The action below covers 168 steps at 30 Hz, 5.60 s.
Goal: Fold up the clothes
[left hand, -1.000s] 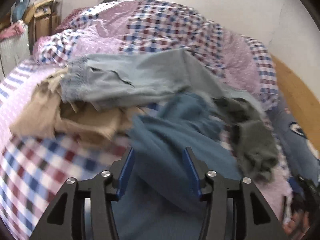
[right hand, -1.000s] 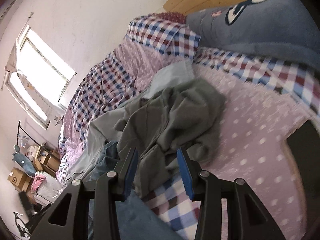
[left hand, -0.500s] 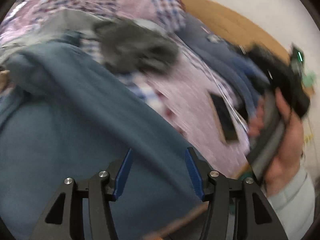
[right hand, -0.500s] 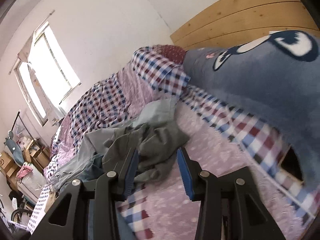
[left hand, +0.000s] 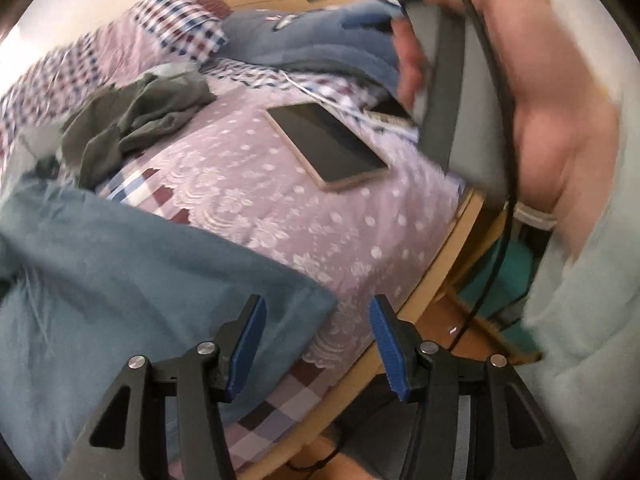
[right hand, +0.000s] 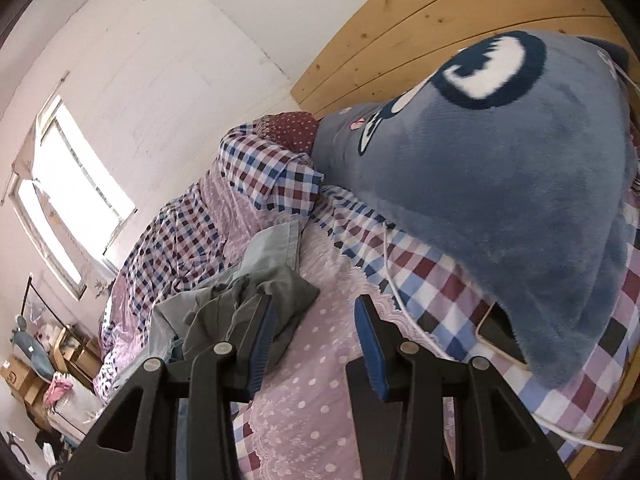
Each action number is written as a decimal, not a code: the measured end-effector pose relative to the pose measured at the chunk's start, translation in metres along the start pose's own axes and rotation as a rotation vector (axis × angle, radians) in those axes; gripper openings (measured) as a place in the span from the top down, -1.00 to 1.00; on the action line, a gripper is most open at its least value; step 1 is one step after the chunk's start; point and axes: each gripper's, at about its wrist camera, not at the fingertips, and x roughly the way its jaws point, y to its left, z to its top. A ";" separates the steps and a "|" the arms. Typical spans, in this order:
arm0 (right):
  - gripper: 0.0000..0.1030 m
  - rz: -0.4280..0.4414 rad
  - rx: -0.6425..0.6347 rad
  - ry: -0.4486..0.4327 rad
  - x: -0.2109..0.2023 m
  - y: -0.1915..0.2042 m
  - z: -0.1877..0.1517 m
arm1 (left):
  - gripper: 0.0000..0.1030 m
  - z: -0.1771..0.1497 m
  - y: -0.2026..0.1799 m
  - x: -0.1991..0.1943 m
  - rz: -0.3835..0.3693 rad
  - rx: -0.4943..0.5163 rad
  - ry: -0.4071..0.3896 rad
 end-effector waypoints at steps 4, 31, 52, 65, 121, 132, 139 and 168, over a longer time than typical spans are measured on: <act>0.14 0.006 0.011 -0.003 -0.003 -0.005 0.002 | -0.12 -0.003 -0.004 0.021 0.039 0.037 0.023; 0.14 0.105 -0.140 0.138 0.038 0.061 -0.033 | 0.89 -0.002 0.217 -0.202 0.036 -0.528 -0.499; 0.14 0.442 -0.450 0.521 0.111 0.243 -0.225 | 0.90 -0.117 0.395 -0.435 0.446 -0.815 -0.825; 0.14 0.626 -0.815 0.785 0.094 0.332 -0.376 | 0.91 -0.209 0.498 -0.484 0.630 -1.008 -0.822; 0.57 0.573 -0.448 0.987 0.042 0.400 -0.565 | 0.91 -0.372 0.706 -0.499 0.680 -1.163 -0.704; 0.93 0.485 -0.524 0.930 0.035 0.384 -0.515 | 0.91 -0.384 0.687 -0.493 0.665 -1.223 -0.667; 0.94 0.378 -0.538 0.831 0.020 0.337 -0.419 | 0.91 -0.403 0.657 -0.464 0.607 -1.260 -0.583; 0.95 -0.064 -0.711 0.623 -0.074 0.154 -0.188 | 0.91 -0.345 0.385 -0.316 0.003 -1.217 -0.165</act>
